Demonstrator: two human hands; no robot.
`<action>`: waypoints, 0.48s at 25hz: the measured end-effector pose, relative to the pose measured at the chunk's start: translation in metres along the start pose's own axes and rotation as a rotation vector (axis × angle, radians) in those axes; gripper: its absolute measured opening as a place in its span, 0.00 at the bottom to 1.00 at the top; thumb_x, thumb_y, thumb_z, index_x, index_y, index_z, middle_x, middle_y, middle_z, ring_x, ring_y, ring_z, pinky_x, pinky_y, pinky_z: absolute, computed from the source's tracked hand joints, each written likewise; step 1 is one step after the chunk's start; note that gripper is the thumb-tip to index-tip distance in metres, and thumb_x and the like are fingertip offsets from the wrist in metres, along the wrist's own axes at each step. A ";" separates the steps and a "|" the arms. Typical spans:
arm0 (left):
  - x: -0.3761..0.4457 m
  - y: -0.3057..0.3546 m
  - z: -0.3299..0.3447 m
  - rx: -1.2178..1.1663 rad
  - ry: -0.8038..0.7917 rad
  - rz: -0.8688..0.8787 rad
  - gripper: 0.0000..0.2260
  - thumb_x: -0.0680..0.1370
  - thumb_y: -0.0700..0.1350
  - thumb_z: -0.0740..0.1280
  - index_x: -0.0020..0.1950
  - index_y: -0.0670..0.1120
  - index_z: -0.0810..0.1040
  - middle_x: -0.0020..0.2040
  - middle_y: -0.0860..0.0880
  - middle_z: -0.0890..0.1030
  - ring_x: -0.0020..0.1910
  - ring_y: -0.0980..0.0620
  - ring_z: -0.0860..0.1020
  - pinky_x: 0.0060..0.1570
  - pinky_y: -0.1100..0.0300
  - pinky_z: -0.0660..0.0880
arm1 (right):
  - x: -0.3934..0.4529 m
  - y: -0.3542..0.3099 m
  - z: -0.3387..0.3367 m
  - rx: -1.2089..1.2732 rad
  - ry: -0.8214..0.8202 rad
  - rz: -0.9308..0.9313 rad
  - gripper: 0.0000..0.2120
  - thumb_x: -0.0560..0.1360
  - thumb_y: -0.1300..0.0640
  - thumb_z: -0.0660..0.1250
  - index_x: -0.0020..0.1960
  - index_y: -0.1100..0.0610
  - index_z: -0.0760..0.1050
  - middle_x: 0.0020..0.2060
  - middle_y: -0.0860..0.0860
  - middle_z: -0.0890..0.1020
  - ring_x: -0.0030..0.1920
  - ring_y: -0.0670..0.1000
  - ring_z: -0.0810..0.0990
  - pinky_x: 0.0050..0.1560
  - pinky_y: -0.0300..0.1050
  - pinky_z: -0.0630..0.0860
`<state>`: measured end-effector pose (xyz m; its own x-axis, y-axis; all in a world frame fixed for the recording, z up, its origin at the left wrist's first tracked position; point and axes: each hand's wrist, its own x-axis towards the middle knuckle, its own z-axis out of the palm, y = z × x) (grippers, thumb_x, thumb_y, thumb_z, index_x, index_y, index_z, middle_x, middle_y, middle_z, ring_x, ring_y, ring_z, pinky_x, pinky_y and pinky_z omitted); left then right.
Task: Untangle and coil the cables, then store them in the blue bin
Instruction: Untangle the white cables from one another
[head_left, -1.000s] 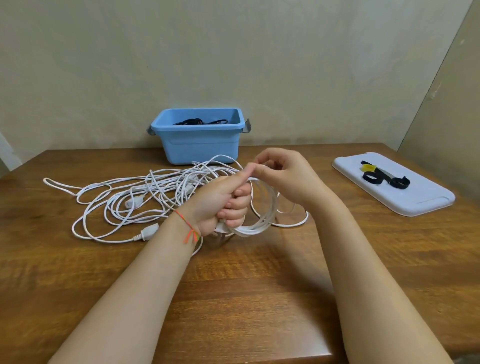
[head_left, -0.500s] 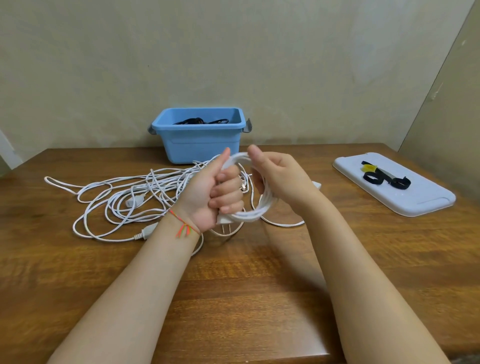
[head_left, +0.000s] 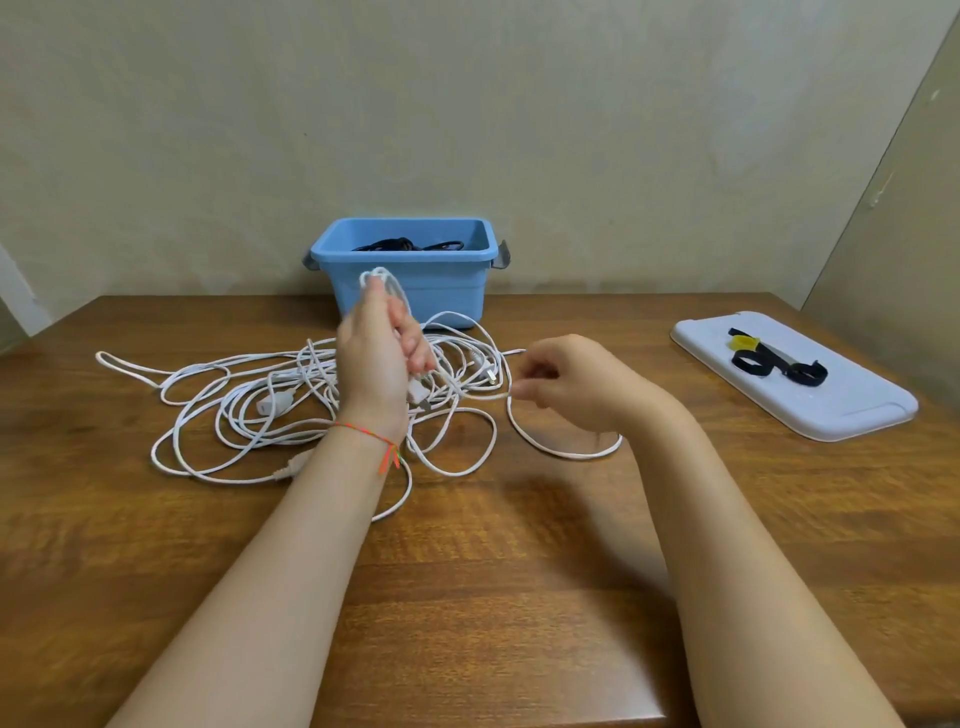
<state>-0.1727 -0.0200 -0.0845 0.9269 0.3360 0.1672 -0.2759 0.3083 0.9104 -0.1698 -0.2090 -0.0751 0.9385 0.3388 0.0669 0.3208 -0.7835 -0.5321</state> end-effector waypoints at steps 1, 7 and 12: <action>-0.003 -0.001 0.002 0.132 -0.084 0.050 0.21 0.85 0.54 0.54 0.34 0.48 0.67 0.25 0.51 0.68 0.25 0.50 0.69 0.33 0.55 0.71 | -0.004 -0.006 -0.001 0.078 -0.040 -0.067 0.06 0.78 0.54 0.69 0.42 0.50 0.78 0.34 0.44 0.79 0.35 0.42 0.74 0.36 0.36 0.69; -0.020 -0.005 0.011 0.457 -0.511 -0.034 0.19 0.85 0.53 0.55 0.40 0.43 0.69 0.24 0.47 0.66 0.18 0.50 0.65 0.24 0.61 0.63 | -0.014 -0.016 -0.004 0.686 -0.061 -0.255 0.02 0.77 0.64 0.69 0.48 0.60 0.81 0.31 0.44 0.78 0.29 0.42 0.68 0.29 0.34 0.64; -0.022 0.002 0.007 0.201 -0.807 -0.457 0.24 0.76 0.67 0.58 0.36 0.46 0.67 0.25 0.48 0.60 0.17 0.54 0.58 0.24 0.61 0.53 | -0.008 -0.005 -0.009 0.987 0.035 -0.293 0.08 0.74 0.65 0.68 0.49 0.56 0.82 0.38 0.55 0.80 0.32 0.50 0.63 0.30 0.40 0.59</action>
<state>-0.1919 -0.0330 -0.0839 0.8513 -0.5188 -0.0783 0.1360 0.0740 0.9879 -0.1782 -0.2126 -0.0658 0.8487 0.4198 0.3217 0.3047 0.1092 -0.9462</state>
